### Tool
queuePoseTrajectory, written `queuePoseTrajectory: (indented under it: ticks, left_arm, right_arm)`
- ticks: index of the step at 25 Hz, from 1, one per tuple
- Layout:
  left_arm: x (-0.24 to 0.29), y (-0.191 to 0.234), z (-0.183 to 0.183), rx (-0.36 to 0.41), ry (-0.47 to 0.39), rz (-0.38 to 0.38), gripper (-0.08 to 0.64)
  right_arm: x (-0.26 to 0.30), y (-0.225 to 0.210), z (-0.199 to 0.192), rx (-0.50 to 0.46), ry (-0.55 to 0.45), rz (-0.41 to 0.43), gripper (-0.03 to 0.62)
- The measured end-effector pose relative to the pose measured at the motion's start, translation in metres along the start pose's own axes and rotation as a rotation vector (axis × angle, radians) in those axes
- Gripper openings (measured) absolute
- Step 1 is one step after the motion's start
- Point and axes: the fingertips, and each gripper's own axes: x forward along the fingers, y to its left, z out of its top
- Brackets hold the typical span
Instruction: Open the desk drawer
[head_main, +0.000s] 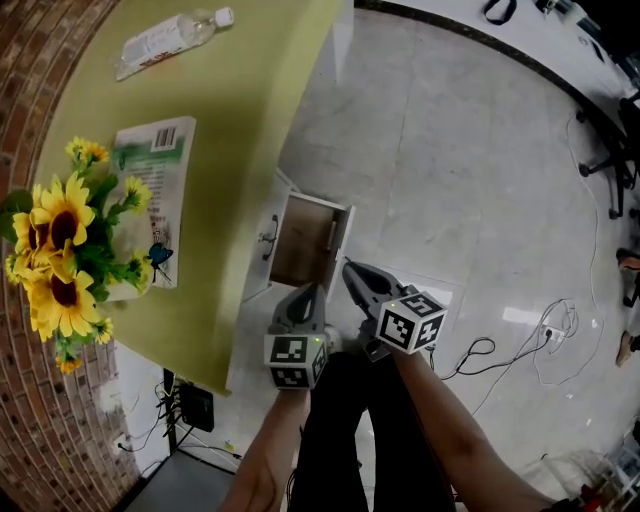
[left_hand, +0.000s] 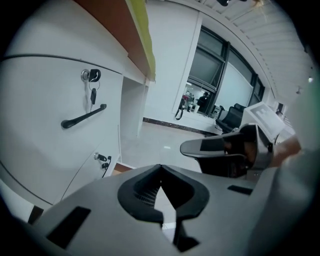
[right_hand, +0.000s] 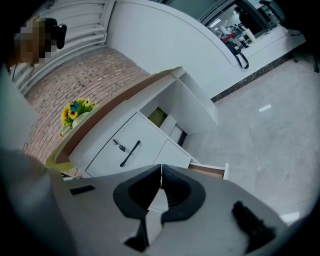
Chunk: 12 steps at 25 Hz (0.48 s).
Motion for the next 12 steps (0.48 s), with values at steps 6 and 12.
queuePoseTrajectory:
  ticks: [6,12]
  left_arm:
    - [0.016,0.026,-0.008,-0.013,0.012,0.039,0.009]
    - [0.035,0.048,-0.020,-0.041,0.024,0.064,0.009]
  right_arm:
    - [0.044,-0.013,-0.006,0.000,0.053,0.031,0.014]
    - [0.086,-0.032,-0.019,-0.032,0.142,0.059,0.014]
